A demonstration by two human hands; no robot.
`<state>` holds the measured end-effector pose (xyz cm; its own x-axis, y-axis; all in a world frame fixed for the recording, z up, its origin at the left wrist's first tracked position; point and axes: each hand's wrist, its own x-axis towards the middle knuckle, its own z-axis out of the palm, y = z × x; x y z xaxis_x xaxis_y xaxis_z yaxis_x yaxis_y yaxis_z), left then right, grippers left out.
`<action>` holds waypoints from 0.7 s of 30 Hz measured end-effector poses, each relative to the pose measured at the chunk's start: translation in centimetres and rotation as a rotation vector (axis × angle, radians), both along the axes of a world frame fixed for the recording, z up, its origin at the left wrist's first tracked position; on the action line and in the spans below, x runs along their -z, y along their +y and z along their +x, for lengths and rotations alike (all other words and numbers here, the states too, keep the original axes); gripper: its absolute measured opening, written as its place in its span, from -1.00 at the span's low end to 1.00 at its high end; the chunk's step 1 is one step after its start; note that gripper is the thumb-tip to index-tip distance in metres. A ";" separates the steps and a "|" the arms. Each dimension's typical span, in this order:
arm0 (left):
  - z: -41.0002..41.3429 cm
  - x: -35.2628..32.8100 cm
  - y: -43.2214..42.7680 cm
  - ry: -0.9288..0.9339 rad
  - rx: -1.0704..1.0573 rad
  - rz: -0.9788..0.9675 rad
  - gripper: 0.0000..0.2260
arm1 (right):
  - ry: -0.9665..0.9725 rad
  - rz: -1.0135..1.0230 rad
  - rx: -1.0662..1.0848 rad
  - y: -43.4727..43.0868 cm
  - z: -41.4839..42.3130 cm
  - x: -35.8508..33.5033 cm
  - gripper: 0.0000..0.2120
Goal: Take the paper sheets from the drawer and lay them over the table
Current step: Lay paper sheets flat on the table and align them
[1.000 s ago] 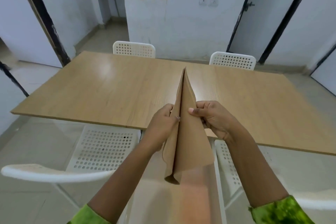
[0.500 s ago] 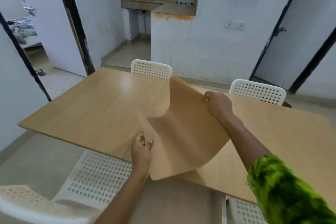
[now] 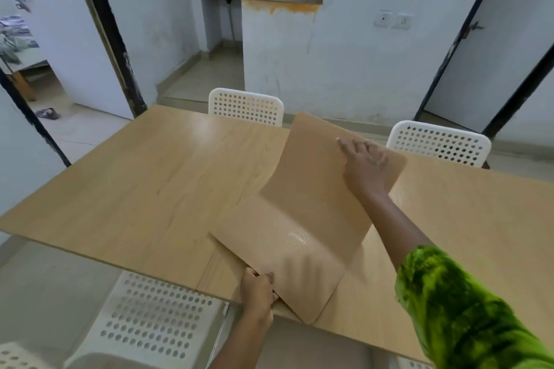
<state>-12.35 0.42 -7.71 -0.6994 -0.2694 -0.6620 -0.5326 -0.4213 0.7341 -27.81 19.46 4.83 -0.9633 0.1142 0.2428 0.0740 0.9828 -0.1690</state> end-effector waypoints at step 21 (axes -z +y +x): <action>0.1 -4.4 -0.8 -0.026 -0.028 0.314 -0.84 | -0.585 -0.356 -0.233 -6.7 13.7 10.9 -0.57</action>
